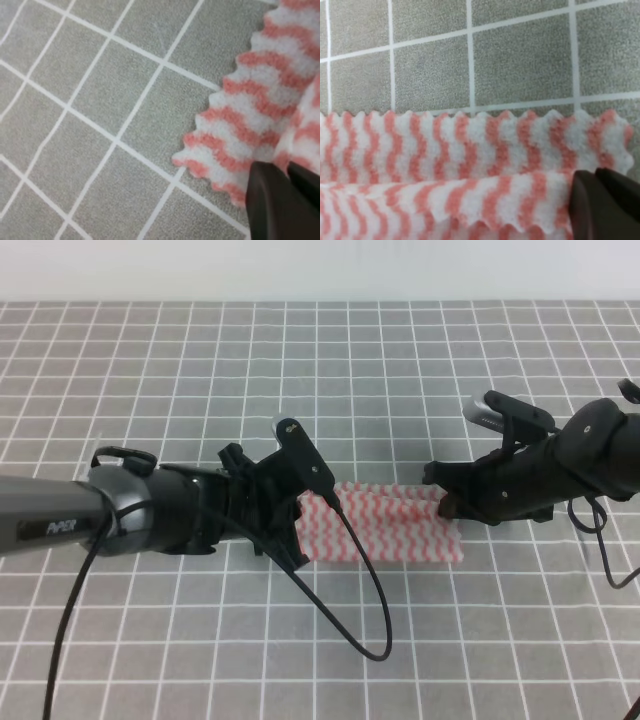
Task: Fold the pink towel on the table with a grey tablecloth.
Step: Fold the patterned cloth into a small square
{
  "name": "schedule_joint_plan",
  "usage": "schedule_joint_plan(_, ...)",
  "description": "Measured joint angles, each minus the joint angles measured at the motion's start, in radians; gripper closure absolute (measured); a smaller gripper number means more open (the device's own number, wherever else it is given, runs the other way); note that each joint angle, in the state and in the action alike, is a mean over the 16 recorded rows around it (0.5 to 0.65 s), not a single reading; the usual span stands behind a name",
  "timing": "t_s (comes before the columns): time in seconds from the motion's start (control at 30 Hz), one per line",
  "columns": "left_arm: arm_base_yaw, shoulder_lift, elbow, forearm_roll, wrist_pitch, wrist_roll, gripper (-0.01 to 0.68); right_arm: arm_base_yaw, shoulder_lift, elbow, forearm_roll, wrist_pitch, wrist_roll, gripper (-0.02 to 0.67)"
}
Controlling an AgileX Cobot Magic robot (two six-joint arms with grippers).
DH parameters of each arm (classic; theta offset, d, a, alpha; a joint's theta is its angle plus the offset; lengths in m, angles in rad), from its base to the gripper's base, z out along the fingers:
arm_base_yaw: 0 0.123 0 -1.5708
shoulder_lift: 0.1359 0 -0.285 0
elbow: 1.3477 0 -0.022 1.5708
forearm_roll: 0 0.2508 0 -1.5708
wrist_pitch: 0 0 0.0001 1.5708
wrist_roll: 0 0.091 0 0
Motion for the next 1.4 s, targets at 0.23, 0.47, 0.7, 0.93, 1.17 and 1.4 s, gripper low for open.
schedule_joint_plan(0.23, 0.000, 0.000, -0.001, 0.002, -0.010, 0.000, 0.672, 0.000, 0.001, 0.000, 0.000, 0.001, -0.001, 0.664)
schedule_joint_plan(0.47, 0.000, 0.000, -0.002, 0.002, -0.010, -0.010, 0.613, 0.000, -0.001, 0.000, 0.000, 0.006, -0.002, 0.664)
schedule_joint_plan(0.7, 0.000, 0.000, -0.020, 0.002, -0.033, -0.021, 0.494, 0.000, -0.001, 0.000, 0.000, 0.011, -0.003, 0.664)
schedule_joint_plan(0.93, 0.000, -0.012, -0.088, 0.001, -0.122, -0.030, 0.403, 0.000, 0.001, 0.000, 0.000, 0.015, -0.003, 0.664)
schedule_joint_plan(1.17, 0.000, -0.036, -0.171, 0.000, -0.228, -0.091, 0.402, 0.000, 0.001, 0.000, 0.000, 0.018, -0.003, 0.664)
schedule_joint_plan(1.4, 0.000, -0.054, -0.179, -0.001, -0.232, -0.225, 0.505, 0.000, 0.000, -0.014, 0.001, 0.031, -0.003, 0.664)
